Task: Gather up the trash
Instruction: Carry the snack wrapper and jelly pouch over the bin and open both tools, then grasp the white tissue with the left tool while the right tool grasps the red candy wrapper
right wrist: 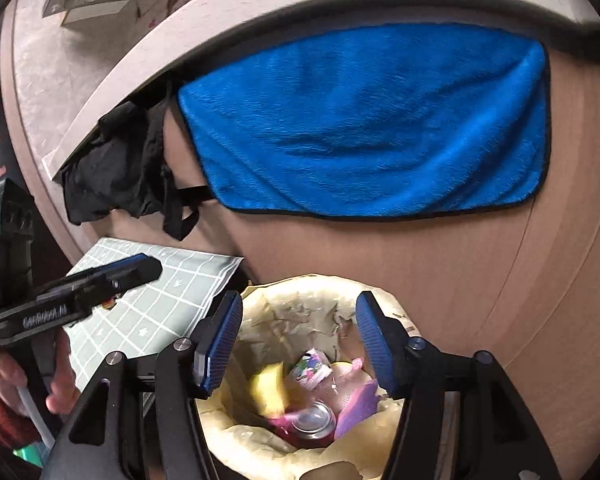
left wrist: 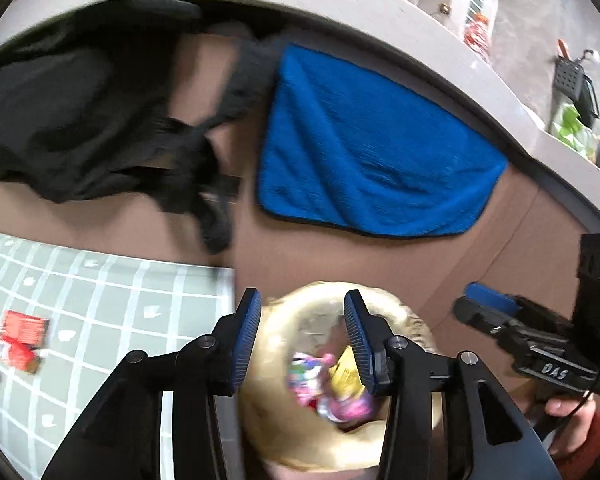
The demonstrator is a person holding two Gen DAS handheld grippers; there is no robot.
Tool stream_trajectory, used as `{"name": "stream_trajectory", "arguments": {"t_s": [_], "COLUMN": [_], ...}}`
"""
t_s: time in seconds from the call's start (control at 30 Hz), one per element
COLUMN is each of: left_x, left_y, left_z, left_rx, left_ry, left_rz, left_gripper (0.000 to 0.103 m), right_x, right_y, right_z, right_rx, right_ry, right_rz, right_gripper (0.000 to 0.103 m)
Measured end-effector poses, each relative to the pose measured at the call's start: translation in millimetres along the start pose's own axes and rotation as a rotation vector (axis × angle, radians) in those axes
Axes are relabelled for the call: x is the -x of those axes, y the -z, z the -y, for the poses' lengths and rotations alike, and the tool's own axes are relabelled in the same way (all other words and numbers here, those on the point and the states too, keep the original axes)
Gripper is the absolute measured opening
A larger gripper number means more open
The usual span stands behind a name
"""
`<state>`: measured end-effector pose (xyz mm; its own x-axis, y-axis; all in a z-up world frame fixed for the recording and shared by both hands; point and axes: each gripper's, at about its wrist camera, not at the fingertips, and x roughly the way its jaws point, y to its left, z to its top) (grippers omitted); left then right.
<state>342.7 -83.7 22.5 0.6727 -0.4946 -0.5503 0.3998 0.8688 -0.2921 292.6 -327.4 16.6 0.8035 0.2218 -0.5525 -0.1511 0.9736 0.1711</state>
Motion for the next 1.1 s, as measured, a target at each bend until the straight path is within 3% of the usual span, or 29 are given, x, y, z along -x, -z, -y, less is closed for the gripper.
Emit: {"name": "stream_trajectory", "arguments": {"t_s": [0.17,0.3,0.53,0.77,0.87,1.1], "left_x": [38,77,140,181,182,133], "left_y": [0,0,10,37,50,80], "left_z": [-44,-90,-173,-265,-290,-306], "left_rx": [0.024,0.066,0.114,0.286,0.335,0.297], "left_ry": [-0.091,-0.163,-0.309,-0.377,-0.364,-0.297], "left_rz": [0.032,0.079,0.142,0.154,0.134,-0.056], "left_gripper": [0.044,0.044,0.044,0.046,0.051,0.052], "right_x": [10,6,-13,-46,-59,-83], "right_y": [-12,-21,-27,-21,-18,-6], "right_z": [-32,-63,-142,-212,-232,-274], "right_rx": [0.055,0.090,0.212,0.308,0.321,0.377], "right_ry": [0.022,-0.015,-0.046,-0.125,-0.182,-0.262], "right_rz": [0.053,0.063,0.088,0.038,0.008,-0.053], "right_gripper": [0.057,0.057,0.057,0.056,0.056,0.056]}}
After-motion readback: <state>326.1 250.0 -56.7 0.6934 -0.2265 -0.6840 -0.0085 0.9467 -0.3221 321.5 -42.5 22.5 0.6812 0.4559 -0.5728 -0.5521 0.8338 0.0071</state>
